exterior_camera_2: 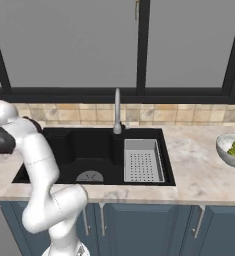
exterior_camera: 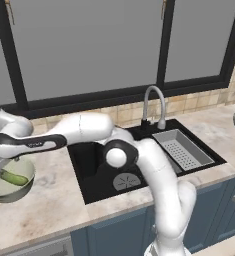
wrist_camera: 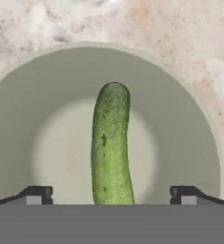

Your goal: Pick the broccolis from the cabinet and place them in one bowl. Pick the cucumber from the sink and place it in the other bowl.

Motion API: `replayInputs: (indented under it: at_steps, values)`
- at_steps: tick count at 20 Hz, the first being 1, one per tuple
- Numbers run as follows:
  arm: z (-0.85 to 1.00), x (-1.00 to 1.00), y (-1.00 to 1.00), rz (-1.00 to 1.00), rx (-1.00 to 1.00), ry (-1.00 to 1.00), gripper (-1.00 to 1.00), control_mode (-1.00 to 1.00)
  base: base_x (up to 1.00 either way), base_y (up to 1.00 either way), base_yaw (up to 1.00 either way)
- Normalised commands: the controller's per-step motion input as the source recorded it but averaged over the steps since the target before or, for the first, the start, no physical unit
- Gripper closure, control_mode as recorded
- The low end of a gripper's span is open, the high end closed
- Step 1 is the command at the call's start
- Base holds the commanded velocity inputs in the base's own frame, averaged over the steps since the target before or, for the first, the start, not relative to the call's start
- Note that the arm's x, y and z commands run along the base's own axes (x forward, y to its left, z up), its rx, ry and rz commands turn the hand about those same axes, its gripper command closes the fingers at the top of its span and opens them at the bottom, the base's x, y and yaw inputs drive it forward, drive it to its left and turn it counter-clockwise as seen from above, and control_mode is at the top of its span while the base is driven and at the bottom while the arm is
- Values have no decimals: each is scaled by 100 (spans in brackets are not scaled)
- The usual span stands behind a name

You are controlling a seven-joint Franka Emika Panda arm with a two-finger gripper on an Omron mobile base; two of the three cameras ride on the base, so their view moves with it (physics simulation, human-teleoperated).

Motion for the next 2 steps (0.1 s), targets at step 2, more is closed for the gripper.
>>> replayInputs:
  at_steps: [2]
  values:
    - [16, -45, -86, 0, 6, -8, -100, -100, 0, 0, 0]
